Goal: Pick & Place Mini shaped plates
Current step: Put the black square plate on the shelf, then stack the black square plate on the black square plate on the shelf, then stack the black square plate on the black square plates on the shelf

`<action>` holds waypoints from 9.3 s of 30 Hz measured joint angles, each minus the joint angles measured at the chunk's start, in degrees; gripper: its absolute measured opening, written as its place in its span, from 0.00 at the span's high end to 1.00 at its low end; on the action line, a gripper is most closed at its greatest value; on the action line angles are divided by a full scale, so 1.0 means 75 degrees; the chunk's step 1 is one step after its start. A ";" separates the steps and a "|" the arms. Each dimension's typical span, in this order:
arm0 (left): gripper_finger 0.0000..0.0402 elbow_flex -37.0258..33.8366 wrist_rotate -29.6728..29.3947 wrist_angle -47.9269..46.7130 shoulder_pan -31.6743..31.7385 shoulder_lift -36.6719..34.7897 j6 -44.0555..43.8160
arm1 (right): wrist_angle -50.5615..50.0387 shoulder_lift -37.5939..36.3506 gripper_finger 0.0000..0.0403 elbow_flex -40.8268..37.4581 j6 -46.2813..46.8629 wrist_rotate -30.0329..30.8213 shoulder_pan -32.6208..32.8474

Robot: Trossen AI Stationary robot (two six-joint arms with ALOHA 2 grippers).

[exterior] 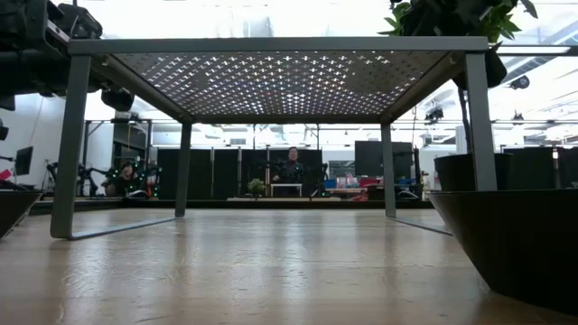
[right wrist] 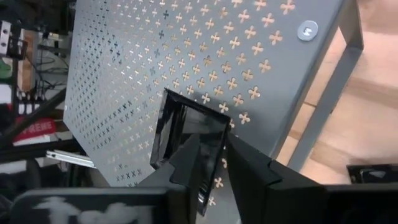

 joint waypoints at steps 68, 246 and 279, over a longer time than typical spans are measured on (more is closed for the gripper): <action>1.00 0.0000 -0.0001 0.0000 0.0002 -0.0001 -0.0001 | -0.3110 -0.0491 0.83 -0.2990 0.0571 -0.0375 0.0775; 1.00 0.0000 0.0002 0.0000 0.0000 0.0000 -0.0001 | -0.0180 -0.0011 0.98 0.0271 0.1530 0.0400 0.0294; 1.00 0.0000 -0.0001 0.0000 0.0000 0.0000 -0.0001 | -0.1290 -0.0156 0.82 0.0752 0.0841 -0.1870 0.1685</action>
